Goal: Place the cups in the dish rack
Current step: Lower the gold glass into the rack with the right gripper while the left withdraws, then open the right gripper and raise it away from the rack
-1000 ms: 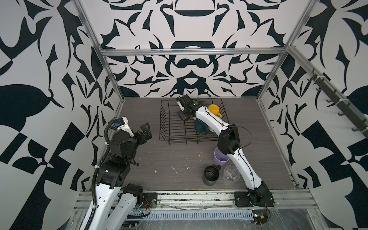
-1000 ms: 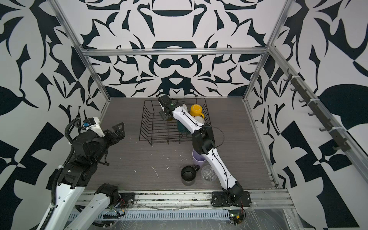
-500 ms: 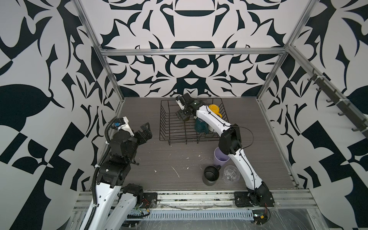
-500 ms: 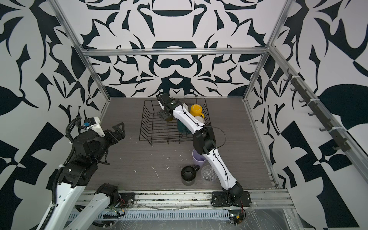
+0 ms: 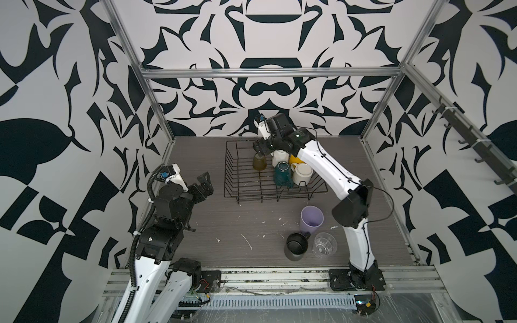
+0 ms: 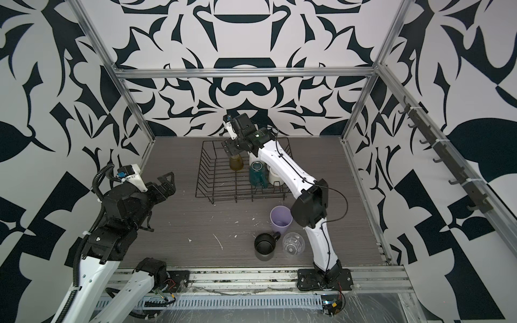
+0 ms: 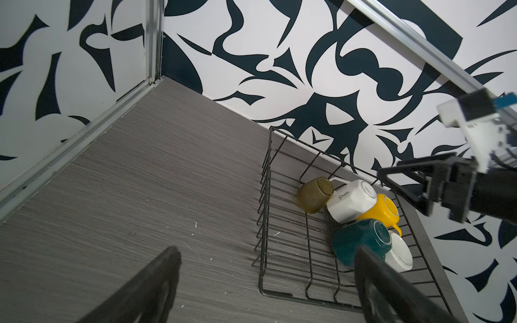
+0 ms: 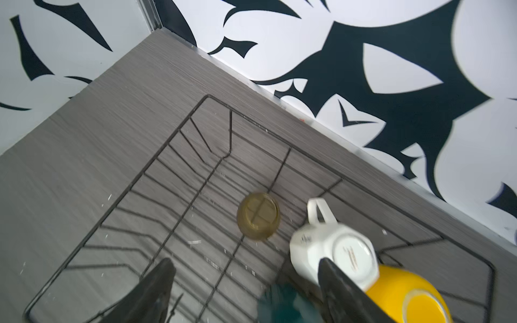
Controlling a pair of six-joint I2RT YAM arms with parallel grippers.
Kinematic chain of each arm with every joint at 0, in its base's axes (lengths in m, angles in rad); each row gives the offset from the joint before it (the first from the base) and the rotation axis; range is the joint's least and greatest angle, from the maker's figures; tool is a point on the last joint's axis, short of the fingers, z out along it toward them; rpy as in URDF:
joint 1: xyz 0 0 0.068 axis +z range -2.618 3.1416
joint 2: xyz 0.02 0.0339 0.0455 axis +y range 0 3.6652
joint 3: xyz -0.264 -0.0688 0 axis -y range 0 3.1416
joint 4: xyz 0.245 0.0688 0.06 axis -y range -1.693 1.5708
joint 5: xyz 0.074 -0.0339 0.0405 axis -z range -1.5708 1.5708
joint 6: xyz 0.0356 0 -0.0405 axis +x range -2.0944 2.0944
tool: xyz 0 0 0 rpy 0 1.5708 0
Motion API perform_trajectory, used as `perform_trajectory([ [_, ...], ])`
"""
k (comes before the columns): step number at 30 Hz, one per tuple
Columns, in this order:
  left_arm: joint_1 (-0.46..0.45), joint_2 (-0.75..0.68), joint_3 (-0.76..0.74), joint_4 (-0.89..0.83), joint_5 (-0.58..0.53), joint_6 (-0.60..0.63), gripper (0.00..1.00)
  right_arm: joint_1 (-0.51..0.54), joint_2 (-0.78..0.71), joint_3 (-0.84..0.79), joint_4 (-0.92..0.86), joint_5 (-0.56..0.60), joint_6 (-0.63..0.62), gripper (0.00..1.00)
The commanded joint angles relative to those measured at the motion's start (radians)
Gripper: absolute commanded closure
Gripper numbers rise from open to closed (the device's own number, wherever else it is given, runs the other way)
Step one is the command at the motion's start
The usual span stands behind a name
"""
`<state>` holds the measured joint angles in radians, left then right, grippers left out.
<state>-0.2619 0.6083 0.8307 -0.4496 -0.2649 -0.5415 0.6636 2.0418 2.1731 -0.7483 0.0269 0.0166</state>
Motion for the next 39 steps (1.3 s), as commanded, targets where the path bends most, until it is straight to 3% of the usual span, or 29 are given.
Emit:
perform_trajectory([
  [1, 0.003, -0.023, -0.008, 0.015, -0.034, 0.018, 0.01, 0.004, -0.189, -0.216, 0.037, 0.033, 0.031, 0.19],
  [7, 0.003, -0.009, -0.006, 0.039, -0.026, 0.041, 0.01, -0.007, -0.541, -0.593, -0.036, 0.068, 0.107, 0.27],
  [14, 0.003, -0.002, -0.035, 0.062, -0.034, 0.046, 0.01, -0.027, -0.800, -0.791, -0.273, 0.141, 0.197, 0.36],
  [27, 0.004, 0.012, -0.065, 0.110, -0.010, 0.038, 0.01, -0.032, -0.976, -1.055, -0.387, 0.132, 0.357, 0.48],
  [39, 0.004, 0.001, -0.080, 0.127, 0.000, 0.025, 0.01, -0.033, -1.013, -1.211, -0.300, 0.107, 0.474, 0.54],
])
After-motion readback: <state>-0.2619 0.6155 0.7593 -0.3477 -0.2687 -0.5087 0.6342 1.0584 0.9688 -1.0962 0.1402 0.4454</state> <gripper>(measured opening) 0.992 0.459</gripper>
